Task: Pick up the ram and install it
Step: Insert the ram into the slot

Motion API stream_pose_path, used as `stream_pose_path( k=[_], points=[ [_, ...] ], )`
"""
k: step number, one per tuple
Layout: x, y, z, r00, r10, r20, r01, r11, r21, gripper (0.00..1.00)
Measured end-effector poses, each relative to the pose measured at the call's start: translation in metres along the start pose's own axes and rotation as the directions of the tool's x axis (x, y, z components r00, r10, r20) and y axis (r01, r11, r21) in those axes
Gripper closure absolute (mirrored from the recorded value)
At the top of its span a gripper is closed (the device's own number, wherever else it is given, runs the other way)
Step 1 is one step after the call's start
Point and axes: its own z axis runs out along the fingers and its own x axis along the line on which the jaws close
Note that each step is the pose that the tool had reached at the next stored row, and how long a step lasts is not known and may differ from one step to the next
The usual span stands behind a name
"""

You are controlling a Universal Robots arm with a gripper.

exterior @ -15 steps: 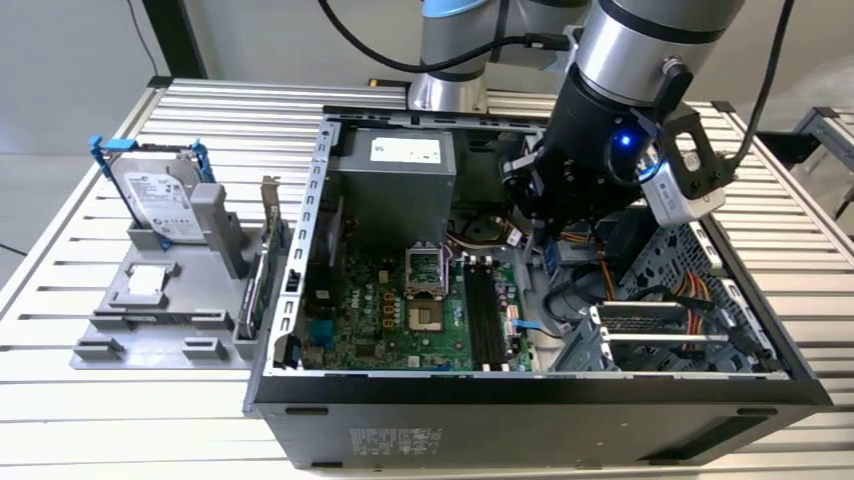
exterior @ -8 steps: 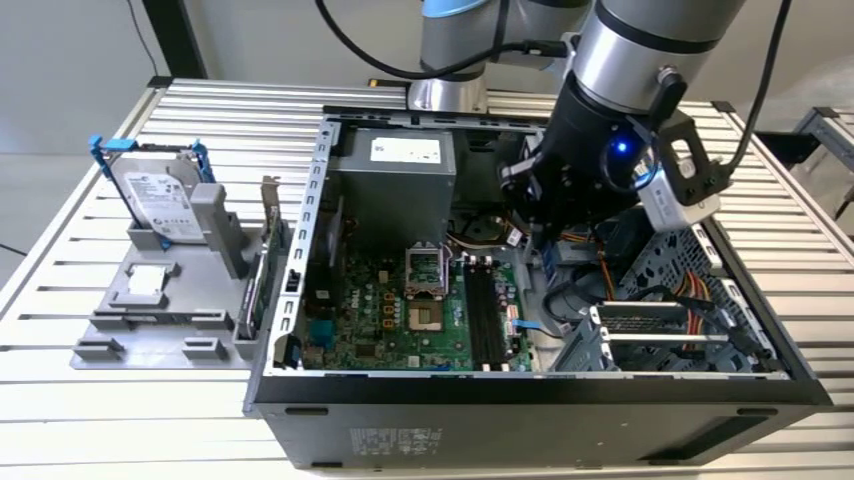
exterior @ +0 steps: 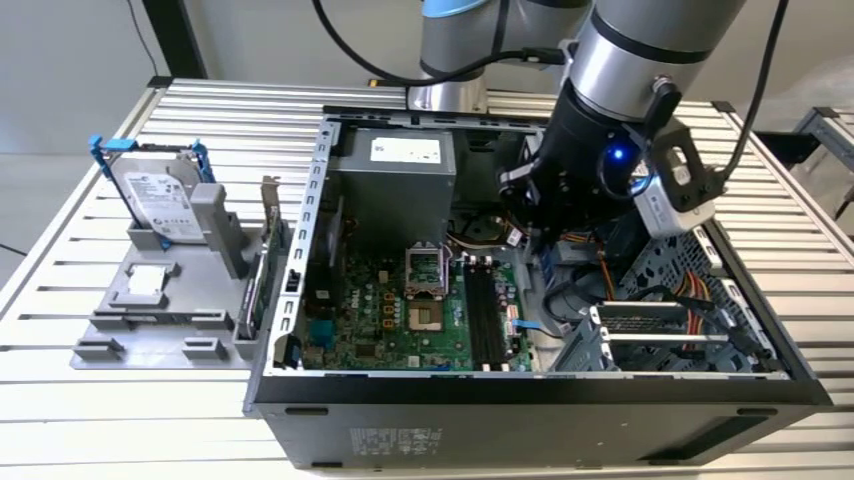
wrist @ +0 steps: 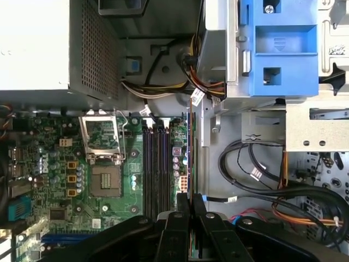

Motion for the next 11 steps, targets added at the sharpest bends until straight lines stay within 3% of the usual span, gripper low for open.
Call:
stream_pose_path(
  k=[11],
  points=[
    [0.0000, -0.0002, 0.0019, 1.0000, 0.000, 0.0001, 0.000, 1.0000, 0.0008, 1.00]
  ],
)
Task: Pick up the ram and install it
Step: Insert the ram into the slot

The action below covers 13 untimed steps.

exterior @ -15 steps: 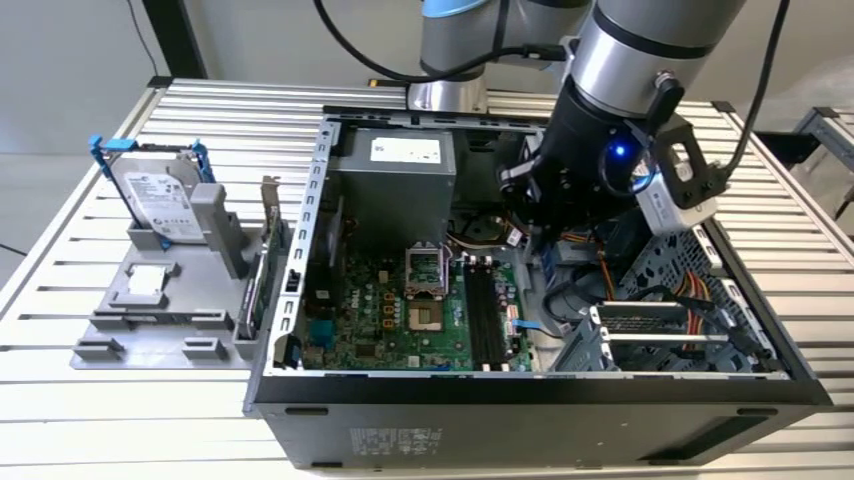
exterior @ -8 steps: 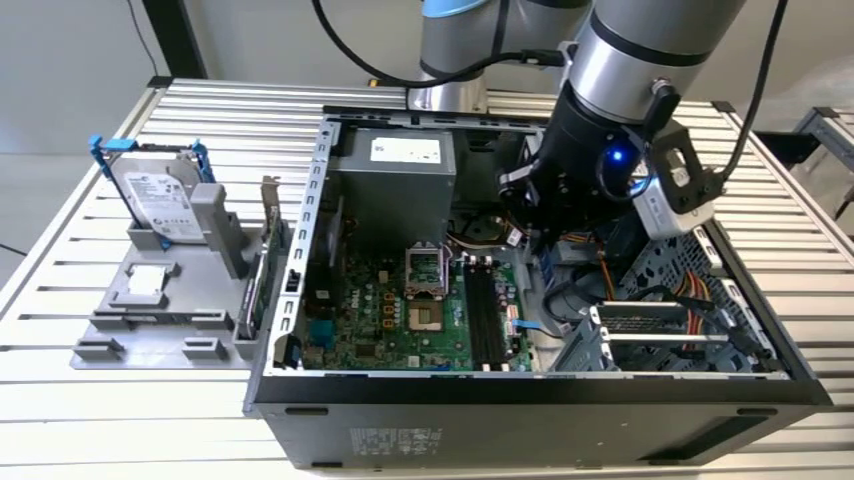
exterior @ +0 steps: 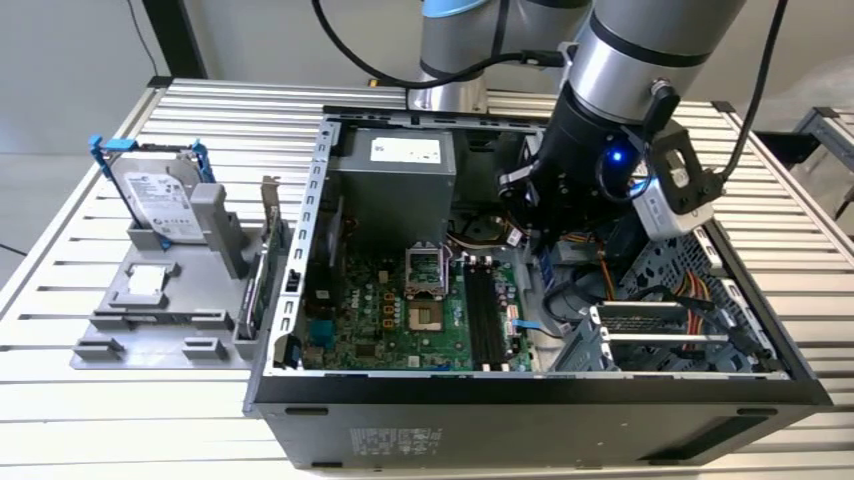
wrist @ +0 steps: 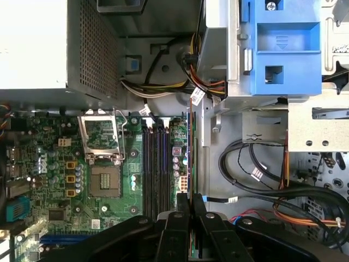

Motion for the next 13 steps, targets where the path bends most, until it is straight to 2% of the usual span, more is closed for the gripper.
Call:
stream_pose_path(
  k=[13],
  points=[
    [-0.0002, -0.0050, 0.0035, 1.0000, 0.000, 0.0000, 0.000, 1.0000, 0.0002, 1.00]
  ],
)
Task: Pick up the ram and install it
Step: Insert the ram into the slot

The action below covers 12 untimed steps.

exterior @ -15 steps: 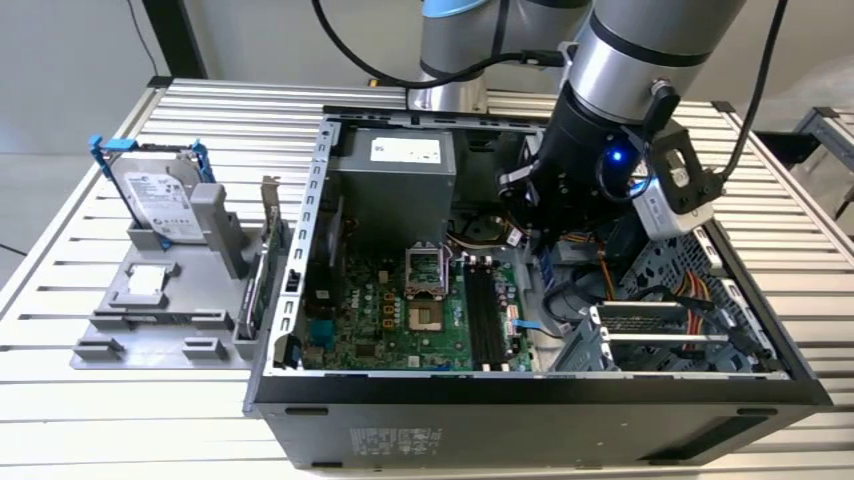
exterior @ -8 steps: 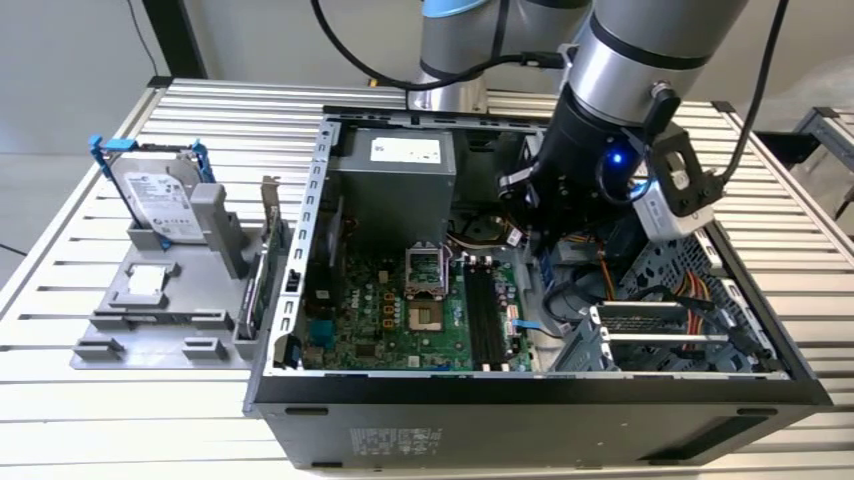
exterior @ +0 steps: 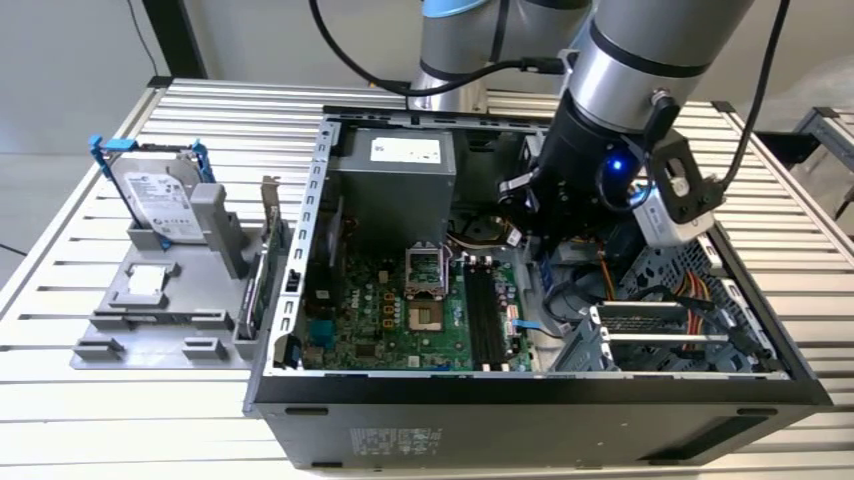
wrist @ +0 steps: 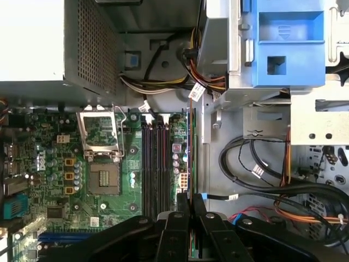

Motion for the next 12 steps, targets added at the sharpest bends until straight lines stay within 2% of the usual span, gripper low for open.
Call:
stream_pose_path(
  k=[4, 12],
  points=[
    [0.0004, -0.0007, 0.0023, 1.0000, 0.000, 0.0000, 0.000, 1.0000, 0.0001, 1.00],
    [0.0020, -0.0017, 0.0121, 1.0000, 0.000, -0.0008, 0.000, 1.0000, 0.0001, 1.00]
  ],
)
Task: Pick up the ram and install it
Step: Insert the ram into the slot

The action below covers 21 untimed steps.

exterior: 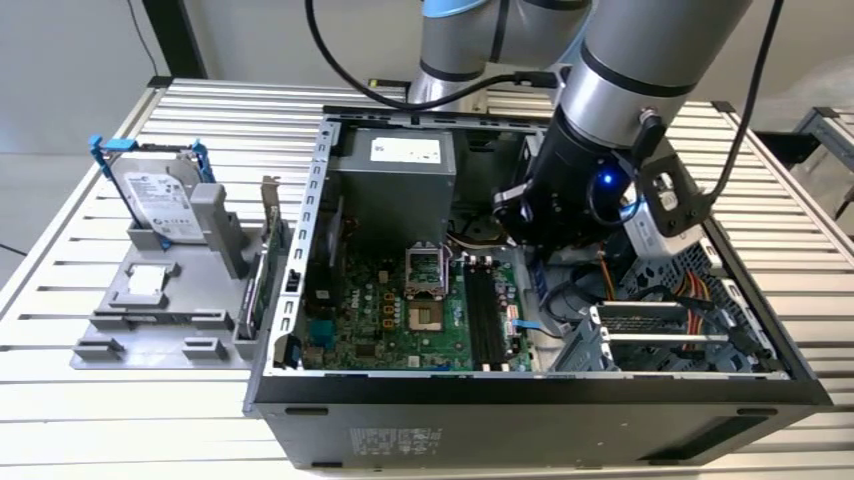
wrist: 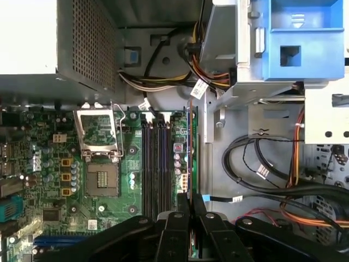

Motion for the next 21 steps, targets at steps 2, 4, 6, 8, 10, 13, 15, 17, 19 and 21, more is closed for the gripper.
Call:
stream_pose_path(
  k=[2, 4, 6, 8, 10, 13, 15, 17, 19, 21],
  points=[
    [0.0004, -0.0004, 0.0012, 1.0000, 0.000, -0.0011, 0.000, 1.0000, 0.0002, 1.00],
    [0.0007, -0.0006, 0.0043, 1.0000, 0.000, -0.0012, 0.000, 1.0000, 0.0001, 1.00],
    [0.0009, -0.0017, 0.0058, 1.0000, 0.000, -0.0012, 0.000, 1.0000, 0.0005, 1.00],
    [0.0011, -0.0031, 0.0068, 1.0000, 0.000, -0.0012, 0.000, 1.0000, 0.0002, 1.00],
    [0.0011, -0.0039, 0.0083, 1.0000, 0.000, -0.0012, 0.000, 1.0000, -0.0003, 1.00],
    [0.0012, -0.0051, 0.0096, 1.0000, 0.000, -0.0013, 0.000, 1.0000, 0.0001, 1.00],
    [0.0017, -0.0056, 0.0106, 1.0000, 0.000, -0.0013, 0.000, 1.0000, -0.0002, 1.00],
    [0.0025, -0.0059, 0.0114, 1.0000, 0.000, -0.0013, 0.000, 1.0000, 0.0001, 1.00],
    [0.0040, -0.0061, 0.0118, 1.0000, 0.000, -0.0014, 0.000, 1.0000, 0.0013, 1.00],
    [0.0054, -0.0063, 0.0127, 1.0000, 0.000, -0.0012, 0.000, 1.0000, 0.0021, 1.00]
  ],
)
